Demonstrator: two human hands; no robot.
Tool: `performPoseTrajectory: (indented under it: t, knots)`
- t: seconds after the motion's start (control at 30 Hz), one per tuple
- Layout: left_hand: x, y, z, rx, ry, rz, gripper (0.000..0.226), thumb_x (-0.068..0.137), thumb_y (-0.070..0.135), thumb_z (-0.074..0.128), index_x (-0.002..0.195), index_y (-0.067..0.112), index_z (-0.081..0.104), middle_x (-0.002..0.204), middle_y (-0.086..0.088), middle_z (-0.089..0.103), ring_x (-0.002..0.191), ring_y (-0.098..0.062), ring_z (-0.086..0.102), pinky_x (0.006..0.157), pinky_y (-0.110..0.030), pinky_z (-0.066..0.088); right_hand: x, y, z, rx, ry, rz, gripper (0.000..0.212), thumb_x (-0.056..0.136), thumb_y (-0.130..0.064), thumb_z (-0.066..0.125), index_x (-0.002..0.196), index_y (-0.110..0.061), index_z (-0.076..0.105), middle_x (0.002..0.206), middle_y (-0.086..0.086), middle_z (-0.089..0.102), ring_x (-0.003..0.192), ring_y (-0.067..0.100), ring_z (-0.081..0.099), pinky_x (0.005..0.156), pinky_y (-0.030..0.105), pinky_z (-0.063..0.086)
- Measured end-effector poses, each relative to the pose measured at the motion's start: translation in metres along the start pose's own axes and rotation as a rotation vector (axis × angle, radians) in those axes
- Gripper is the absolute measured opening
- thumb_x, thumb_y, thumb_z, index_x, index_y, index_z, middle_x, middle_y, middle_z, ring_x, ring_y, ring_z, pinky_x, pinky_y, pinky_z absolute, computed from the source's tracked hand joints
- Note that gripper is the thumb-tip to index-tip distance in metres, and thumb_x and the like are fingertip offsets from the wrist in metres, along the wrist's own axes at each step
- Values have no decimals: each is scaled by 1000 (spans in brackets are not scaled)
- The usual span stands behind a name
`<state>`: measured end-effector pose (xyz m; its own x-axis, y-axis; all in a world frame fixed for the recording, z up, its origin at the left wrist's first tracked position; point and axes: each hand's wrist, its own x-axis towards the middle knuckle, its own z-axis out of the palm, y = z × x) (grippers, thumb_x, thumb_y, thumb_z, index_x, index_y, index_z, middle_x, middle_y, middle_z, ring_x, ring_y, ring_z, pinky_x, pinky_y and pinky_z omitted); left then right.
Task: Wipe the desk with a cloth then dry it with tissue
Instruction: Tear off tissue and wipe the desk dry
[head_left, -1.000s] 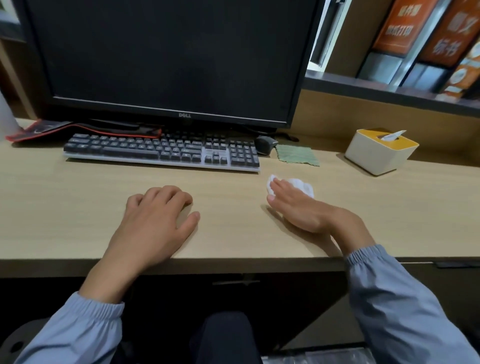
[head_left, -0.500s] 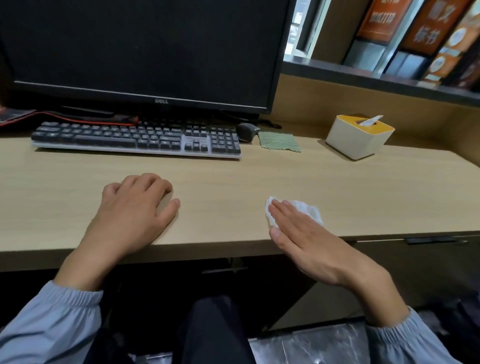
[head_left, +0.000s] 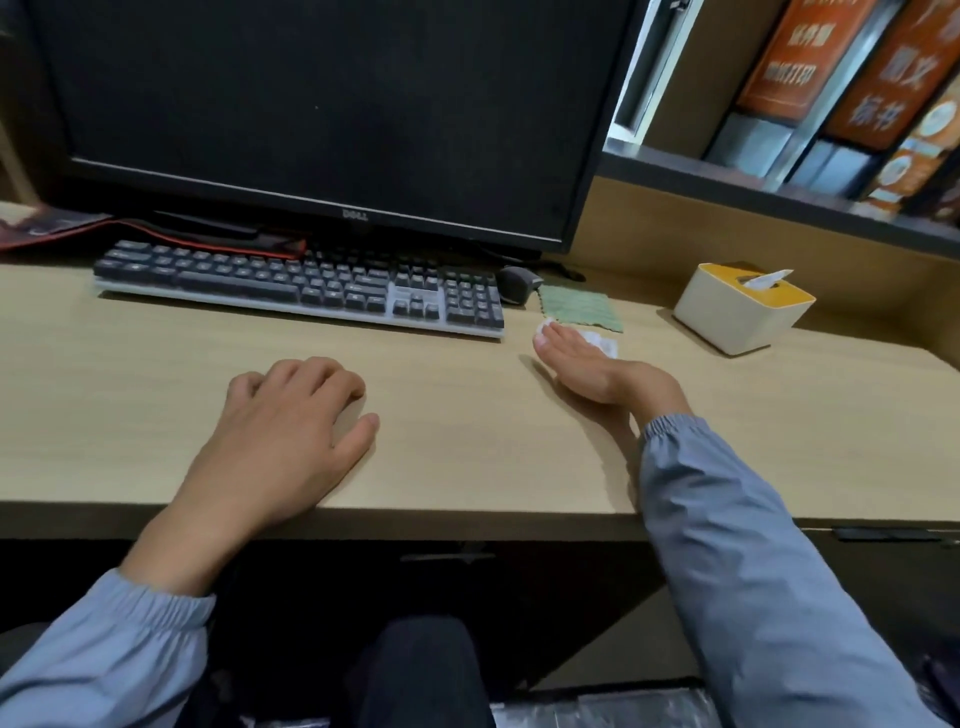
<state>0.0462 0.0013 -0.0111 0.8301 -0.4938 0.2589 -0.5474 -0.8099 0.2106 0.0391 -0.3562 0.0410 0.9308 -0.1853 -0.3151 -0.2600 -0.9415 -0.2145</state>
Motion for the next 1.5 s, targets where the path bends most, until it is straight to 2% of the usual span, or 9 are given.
performPoseTrajectory:
  t: [0.33,0.63,0.87,1.07,1.23,1.3,1.37,1.43,1.5]
  knots:
    - [-1,1,-4,-19,-13,0,42,103,60,34,132,37,53,140,13,49,131,-15,43,109,-45,29,-29,-6,5,9,-20,-12,77,105,-67,13,166,-24,-7,172,-10,-17,158,9,-16,123,36,-9]
    - [-2,2,-6,-27,-25,-8,42,103,59,37,133,35,56,142,10,52,133,-19,44,110,-47,29,-144,0,55,86,0,-92,84,97,-77,16,165,-35,-7,168,-27,-20,149,-11,-23,129,34,-7]
    - [-2,3,-7,-23,-29,-2,44,103,58,36,134,34,56,143,9,52,135,-21,44,110,-48,28,-198,-9,80,90,48,-80,74,103,-68,20,164,-37,-6,165,-32,-18,143,-22,-24,126,24,-8]
    - [-1,2,-5,-20,-20,1,43,103,58,36,133,33,56,142,9,53,134,-20,45,108,-48,29,-170,1,75,110,43,-65,74,102,-69,12,165,-35,-4,167,-30,-16,147,-17,-21,127,26,-7]
    - [-2,0,-3,-20,-20,4,44,103,59,36,133,34,55,142,10,52,133,-18,44,109,-47,29,-120,10,46,51,-2,-36,75,103,-66,9,165,-29,-11,169,-20,-21,153,-3,-20,127,31,-8]
    - [-2,0,-3,-22,-15,5,43,103,59,36,133,35,55,141,11,51,133,-17,44,109,-46,29,-97,11,30,41,2,-28,70,108,-58,10,166,-22,-7,172,-14,-15,156,3,-15,122,27,-8]
    - [-2,-1,-2,-31,-6,5,44,103,61,34,132,36,56,141,12,52,133,-16,44,109,-46,30,-72,14,14,28,10,-14,62,112,-47,10,164,-12,12,173,-2,6,158,10,0,114,23,1]
    - [-3,-2,-2,-31,-3,9,48,101,64,28,130,37,56,139,13,52,132,-16,46,108,-46,31,-48,15,3,-14,45,8,52,114,-40,10,153,-15,32,159,7,28,152,21,19,100,19,11]
    - [-2,-3,-2,-33,-8,9,49,99,65,28,129,38,56,138,14,52,132,-15,46,108,-47,32,-28,18,-8,-49,83,38,49,114,-37,10,148,-14,37,153,6,35,149,25,26,87,20,16]
